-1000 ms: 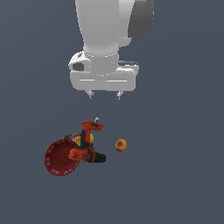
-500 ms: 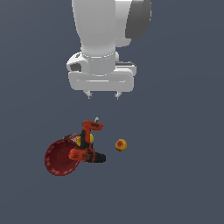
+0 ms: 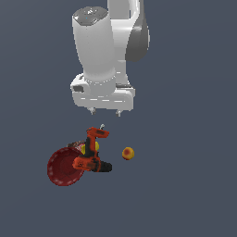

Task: Pick up a designated object from a clutter of objects.

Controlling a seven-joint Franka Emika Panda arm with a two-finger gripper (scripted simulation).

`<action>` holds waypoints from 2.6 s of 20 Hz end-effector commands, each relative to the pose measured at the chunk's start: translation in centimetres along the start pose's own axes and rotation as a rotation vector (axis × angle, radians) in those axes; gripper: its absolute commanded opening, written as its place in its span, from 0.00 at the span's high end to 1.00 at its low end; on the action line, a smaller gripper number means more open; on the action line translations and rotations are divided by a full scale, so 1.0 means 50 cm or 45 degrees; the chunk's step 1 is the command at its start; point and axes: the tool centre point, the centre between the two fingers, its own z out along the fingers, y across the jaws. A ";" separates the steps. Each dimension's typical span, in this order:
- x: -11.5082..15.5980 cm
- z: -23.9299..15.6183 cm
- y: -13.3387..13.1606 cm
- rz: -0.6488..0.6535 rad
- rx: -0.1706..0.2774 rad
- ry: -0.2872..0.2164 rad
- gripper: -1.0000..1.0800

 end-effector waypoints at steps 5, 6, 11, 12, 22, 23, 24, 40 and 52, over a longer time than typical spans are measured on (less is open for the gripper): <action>-0.014 0.125 0.048 0.102 -0.002 -0.008 0.04; -0.018 0.146 0.056 0.119 -0.003 -0.009 0.04; -0.047 0.247 0.099 0.208 -0.012 -0.014 0.04; -0.054 0.264 0.107 0.224 -0.014 -0.015 0.04; -0.112 0.377 0.159 0.335 -0.035 -0.022 0.04; -0.116 0.383 0.162 0.341 -0.037 -0.022 0.04; -0.119 0.388 0.165 0.346 -0.038 -0.022 0.04; -0.129 0.449 0.171 0.356 -0.040 -0.024 0.04; -0.130 0.500 0.172 0.357 -0.040 -0.023 1.00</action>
